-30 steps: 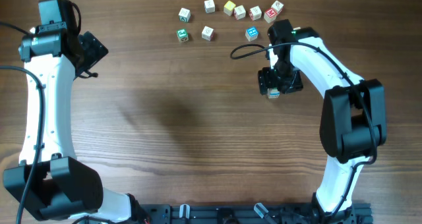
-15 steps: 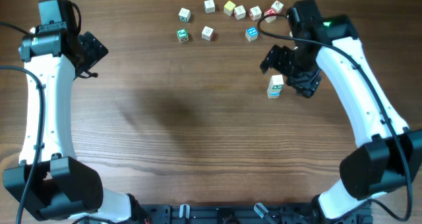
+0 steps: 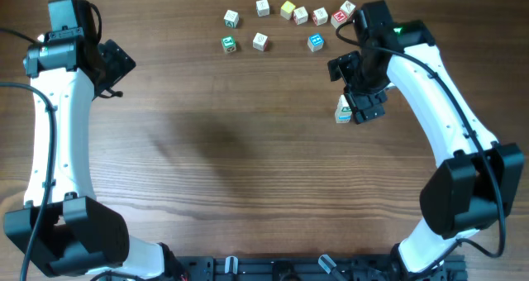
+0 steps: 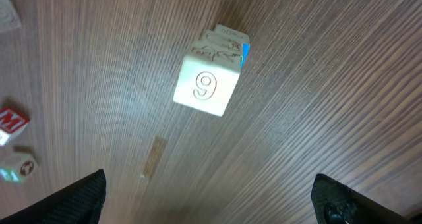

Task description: Form a tower

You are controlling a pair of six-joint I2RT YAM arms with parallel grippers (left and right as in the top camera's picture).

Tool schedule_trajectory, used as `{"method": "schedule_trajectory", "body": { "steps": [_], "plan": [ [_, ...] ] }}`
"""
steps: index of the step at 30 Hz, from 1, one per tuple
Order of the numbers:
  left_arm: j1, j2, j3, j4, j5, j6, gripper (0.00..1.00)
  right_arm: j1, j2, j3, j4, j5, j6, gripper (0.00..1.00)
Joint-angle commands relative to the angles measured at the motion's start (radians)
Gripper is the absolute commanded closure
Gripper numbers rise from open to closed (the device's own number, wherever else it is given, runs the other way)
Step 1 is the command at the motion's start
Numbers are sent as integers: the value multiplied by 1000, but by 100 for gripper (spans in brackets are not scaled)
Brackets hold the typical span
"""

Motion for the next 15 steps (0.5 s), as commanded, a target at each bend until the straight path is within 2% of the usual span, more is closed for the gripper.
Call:
{"method": "schedule_trajectory", "body": {
  "steps": [1,15],
  "plan": [
    [3,10,-5,-1,2,-17,0,-2,55,-14,5,29,80,0],
    [3,10,-5,-1,2,-17,0,-15,244,-14,60,97,97,0]
  ]
}}
